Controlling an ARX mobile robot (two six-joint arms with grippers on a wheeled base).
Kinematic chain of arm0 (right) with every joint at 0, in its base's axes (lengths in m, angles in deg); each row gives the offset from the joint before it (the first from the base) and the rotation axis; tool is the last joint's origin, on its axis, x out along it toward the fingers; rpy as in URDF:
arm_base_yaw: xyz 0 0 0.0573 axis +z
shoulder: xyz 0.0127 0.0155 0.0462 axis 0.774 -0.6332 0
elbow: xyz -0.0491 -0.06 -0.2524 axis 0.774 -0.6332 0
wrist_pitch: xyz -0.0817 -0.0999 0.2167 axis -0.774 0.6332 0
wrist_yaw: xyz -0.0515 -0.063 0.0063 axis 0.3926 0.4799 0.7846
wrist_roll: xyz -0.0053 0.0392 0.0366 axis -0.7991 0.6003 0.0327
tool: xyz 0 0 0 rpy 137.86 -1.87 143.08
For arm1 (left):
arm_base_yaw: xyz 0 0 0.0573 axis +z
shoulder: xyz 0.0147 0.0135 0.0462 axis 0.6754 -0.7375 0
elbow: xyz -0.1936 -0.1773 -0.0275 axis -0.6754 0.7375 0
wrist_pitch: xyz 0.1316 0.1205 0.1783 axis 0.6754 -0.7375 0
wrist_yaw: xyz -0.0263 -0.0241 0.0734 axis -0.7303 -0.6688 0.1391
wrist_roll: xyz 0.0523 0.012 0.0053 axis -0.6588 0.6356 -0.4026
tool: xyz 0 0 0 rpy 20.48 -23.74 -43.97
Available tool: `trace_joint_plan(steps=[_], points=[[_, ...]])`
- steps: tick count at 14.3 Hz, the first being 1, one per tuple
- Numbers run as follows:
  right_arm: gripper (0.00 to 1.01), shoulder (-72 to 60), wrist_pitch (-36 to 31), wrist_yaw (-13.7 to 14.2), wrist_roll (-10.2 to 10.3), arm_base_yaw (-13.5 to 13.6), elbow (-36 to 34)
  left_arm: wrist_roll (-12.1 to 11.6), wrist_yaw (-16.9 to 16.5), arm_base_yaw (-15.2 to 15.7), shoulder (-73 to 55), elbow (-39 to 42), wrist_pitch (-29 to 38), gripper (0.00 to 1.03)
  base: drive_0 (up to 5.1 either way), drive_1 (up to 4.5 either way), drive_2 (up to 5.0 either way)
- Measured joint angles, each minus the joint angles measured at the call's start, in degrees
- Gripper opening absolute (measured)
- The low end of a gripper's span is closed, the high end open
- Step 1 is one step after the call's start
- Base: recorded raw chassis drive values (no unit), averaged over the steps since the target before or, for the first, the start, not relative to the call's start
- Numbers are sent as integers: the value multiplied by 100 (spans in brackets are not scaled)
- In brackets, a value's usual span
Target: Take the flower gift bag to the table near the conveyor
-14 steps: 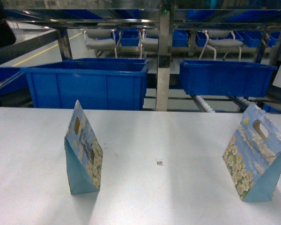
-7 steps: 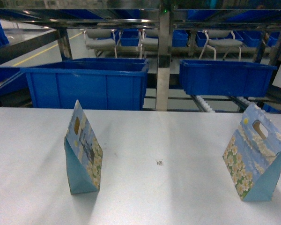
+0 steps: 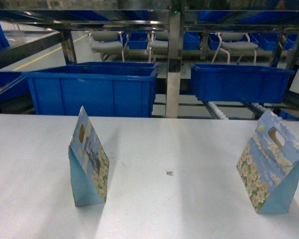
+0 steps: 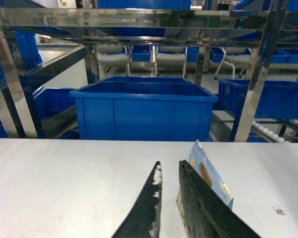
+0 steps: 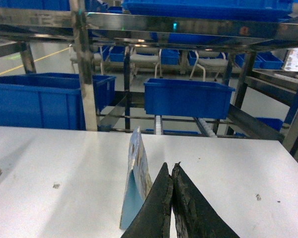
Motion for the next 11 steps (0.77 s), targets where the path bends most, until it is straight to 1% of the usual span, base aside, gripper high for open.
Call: trace_joint_plan(steps=[1,2,3,4,6,9,10,11], points=[[2,101,52,-546,-35,-404,-39,0,-72,61,262,81,-157,2,0,0,0],[2,142,46,-837,-33,-925,-83,-20,-457,339,533,170,-382,2,0,0,0],[2,168,46,-879,-33,-999,-118,-17,-557,573,645,299,-262,2,0,0,0],[2,186,42,-927,-33,-966,-129,-17,-531,623,625,391,-74,2,0,0,0],[2,195,44,-953,-33,-957,-136,-17,-531,623,702,417,-205,2,0,0,0],[2,310,-17,-960,-35,-938,-236,-22,-614,584,1038,448,-605,2,0,0,0],[2,409,59,-966,-35,-938,-354,-20,-608,586,1397,448,-868,2,0,0,0],[2,424,-2,-964,-37,-938,-354,-20,-610,590,1716,450,-1132,2,0,0,0]])
